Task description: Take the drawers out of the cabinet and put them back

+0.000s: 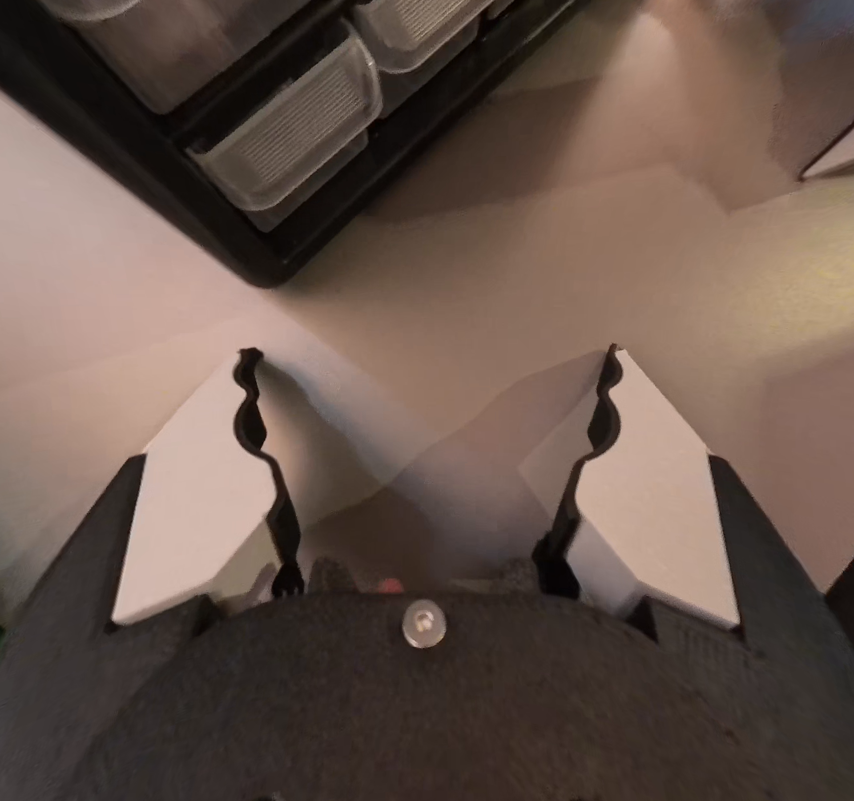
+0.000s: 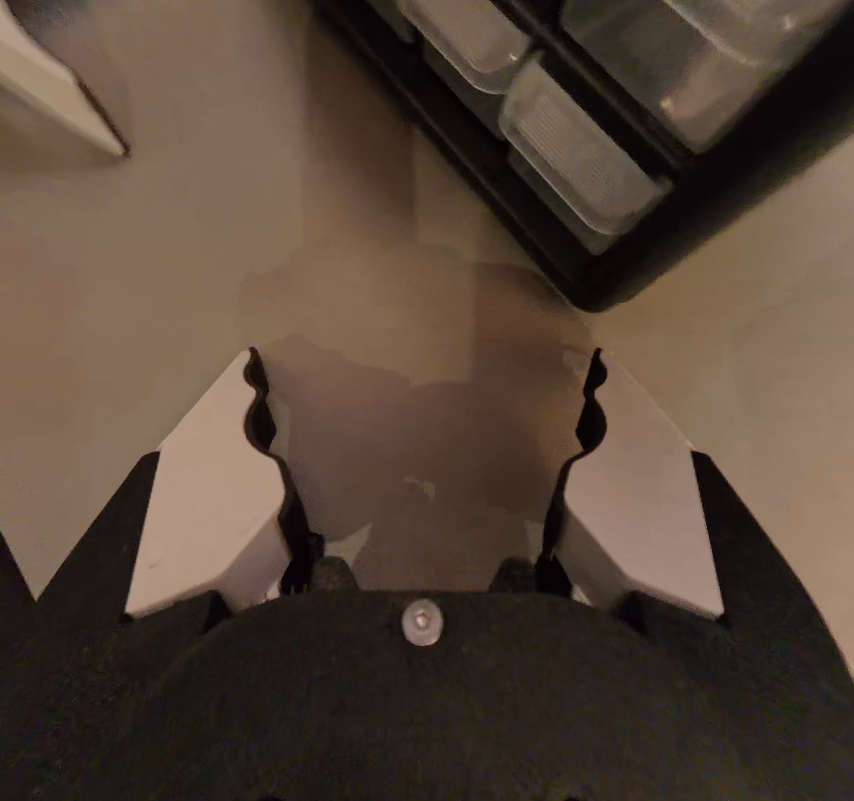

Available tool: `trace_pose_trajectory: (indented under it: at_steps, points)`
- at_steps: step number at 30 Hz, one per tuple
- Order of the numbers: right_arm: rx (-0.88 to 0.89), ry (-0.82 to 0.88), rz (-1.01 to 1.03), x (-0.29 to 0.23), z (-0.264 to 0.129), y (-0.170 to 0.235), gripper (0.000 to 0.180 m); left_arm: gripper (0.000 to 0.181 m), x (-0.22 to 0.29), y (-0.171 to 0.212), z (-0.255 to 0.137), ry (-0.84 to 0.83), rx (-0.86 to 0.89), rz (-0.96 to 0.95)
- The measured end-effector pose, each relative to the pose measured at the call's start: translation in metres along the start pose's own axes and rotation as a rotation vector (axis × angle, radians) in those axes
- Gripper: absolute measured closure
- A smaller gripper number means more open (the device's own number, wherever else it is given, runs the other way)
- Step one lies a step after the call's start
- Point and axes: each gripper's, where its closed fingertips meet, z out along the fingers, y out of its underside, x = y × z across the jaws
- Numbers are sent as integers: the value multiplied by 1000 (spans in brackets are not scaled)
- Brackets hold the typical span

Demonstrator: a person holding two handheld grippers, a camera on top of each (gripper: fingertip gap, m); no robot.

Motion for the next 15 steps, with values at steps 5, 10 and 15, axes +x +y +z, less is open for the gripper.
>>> trace_pose_trajectory:
  at_steps: [5, 10, 15]
  points:
    - [-6, -1, 44, 16, 0, 1, 56, 42, -1, 7, -7, -41, 7, -46]
    - [-27, -50, -7, 5, 1, 4, 36, 33, -4, 8, -6, -53, -3, -62]
    - [-46, -80, -39, -3, 2, 7, 24, 32, -5, 9, -6, -59, -4, -68]
